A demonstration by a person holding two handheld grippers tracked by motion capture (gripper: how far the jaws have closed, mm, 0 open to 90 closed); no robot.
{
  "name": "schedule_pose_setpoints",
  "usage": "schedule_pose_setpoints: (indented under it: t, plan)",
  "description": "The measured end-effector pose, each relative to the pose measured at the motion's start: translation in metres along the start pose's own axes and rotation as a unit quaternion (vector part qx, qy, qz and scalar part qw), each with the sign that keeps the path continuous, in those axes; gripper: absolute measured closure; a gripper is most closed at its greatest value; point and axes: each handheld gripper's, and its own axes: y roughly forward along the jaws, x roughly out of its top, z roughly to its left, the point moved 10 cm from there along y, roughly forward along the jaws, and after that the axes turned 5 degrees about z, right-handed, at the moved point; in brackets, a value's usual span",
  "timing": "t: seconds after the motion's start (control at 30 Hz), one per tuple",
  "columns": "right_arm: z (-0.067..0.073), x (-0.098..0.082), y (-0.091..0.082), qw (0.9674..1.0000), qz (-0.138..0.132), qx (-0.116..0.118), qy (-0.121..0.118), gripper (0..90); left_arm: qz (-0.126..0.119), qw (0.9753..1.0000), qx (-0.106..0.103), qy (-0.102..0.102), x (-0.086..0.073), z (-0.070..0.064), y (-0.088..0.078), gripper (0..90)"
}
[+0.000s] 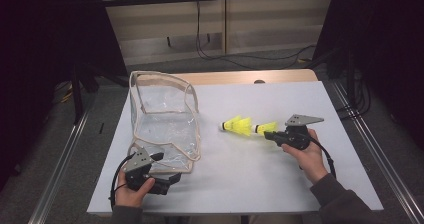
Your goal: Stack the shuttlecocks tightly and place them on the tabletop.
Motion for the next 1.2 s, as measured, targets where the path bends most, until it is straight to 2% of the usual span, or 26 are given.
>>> schedule_pose_setpoints:
  t: [0.27,1.2]
  plan:
    - [-0.003,-0.001,0.005,1.0,0.003,-0.002,0.001,88.7,-0.002,1.0,-0.001,-0.001,0.0,0.0,0.0,4.6]
    - [-0.001,0.006,0.014,1.0,0.001,0.003,0.0,88.7,-0.002,1.0,-0.001,-0.002,0.0,0.0,0.001,4.5]
